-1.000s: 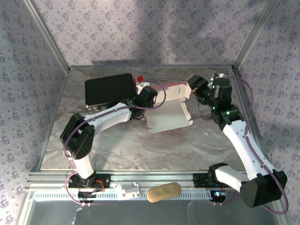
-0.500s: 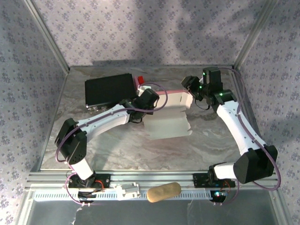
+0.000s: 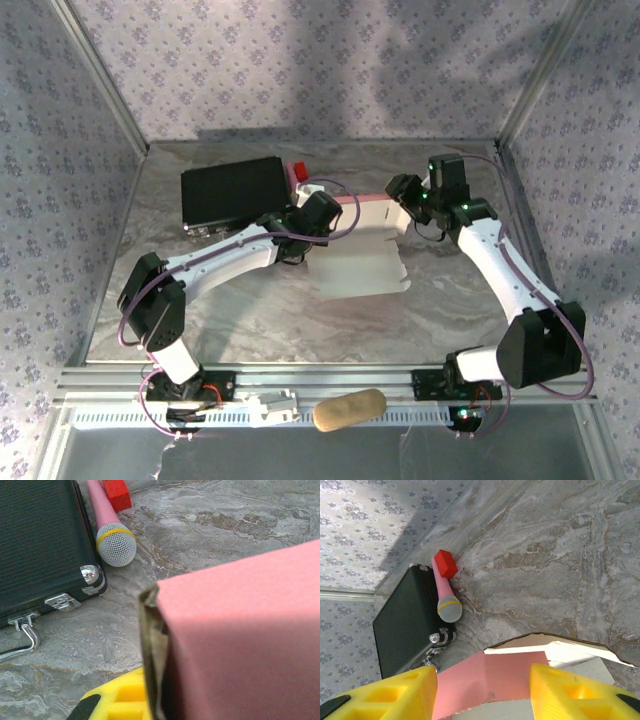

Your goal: Fold the paper box

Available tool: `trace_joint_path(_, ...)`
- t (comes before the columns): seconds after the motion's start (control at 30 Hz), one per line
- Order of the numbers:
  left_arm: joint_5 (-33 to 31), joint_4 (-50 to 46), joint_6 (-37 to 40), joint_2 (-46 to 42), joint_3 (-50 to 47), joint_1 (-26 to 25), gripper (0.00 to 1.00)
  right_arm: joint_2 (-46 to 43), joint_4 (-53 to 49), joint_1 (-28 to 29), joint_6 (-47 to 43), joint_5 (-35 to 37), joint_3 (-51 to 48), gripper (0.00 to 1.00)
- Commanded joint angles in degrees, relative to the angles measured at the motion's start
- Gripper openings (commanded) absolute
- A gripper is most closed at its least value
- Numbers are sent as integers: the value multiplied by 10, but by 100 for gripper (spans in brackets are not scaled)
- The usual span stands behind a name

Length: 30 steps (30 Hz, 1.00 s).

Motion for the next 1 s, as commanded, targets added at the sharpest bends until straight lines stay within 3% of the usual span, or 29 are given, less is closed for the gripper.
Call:
trace_joint_path(0.0,-14,-2,4,-13,16,-5,0,4,21,0,-6,-18,-12,52)
trace_joint_path(0.27,-14,2,8,-10,17,-9,0,-8,60,13,32,-34,-34,44)
trace_joint_path(0.5,-15,4,11,-9,16,-14,0,-20,93,17,77,-46,-41,25)
trace_joint_path(0.67,-18,5,12,-14,12,-16,0,-31,96,17,88,-42,-46,22)
trace_joint_path(0.87,-25,4,21,-20,13,-15,0,-98,77,8,29,-18,-80,58)
trace_joint_path(0.97,-28,4,30,-19,17,-15,0,-168,74,4,-5,4,-140,61)
